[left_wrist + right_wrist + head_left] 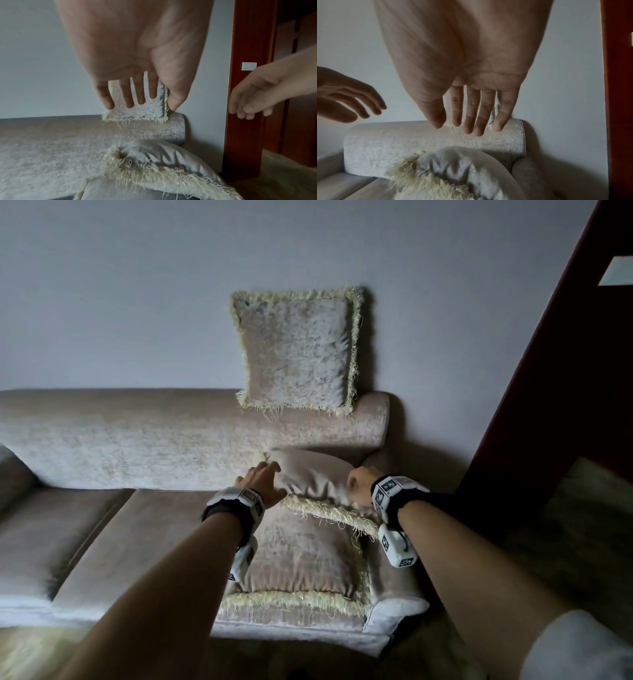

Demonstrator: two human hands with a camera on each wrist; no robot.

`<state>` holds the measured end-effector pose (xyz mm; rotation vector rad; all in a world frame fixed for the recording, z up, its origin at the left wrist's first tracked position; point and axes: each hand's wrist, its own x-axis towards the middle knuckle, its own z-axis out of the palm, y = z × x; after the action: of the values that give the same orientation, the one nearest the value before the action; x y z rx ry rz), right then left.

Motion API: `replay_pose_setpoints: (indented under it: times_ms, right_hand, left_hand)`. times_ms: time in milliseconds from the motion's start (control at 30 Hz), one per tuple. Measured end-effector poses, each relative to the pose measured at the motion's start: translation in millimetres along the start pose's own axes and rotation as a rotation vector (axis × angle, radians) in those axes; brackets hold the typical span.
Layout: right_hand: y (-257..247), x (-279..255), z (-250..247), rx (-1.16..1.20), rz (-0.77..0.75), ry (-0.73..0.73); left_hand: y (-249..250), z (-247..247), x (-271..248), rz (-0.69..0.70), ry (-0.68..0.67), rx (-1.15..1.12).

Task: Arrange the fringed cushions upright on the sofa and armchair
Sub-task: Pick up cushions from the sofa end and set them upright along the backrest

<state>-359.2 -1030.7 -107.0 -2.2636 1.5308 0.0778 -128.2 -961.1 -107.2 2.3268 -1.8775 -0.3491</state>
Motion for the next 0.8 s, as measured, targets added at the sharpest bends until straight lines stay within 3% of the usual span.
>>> replay_pose_setpoints:
  times_ms: [267,567,800]
  right_hand:
    - [-2,98,-12,0.01,0.045,0.035]
    - [15,170,7,-0.007,0.027,-0.028]
    - [23,212,50,-0.043,-0.007,-0.133]
  left_hand:
    - [-11,-2,112,0.084,-0.054,0.027]
    - [-21,39,170,0.054,-0.206,0.019]
    - [-41,104,206,0.08,-0.315,0.062]
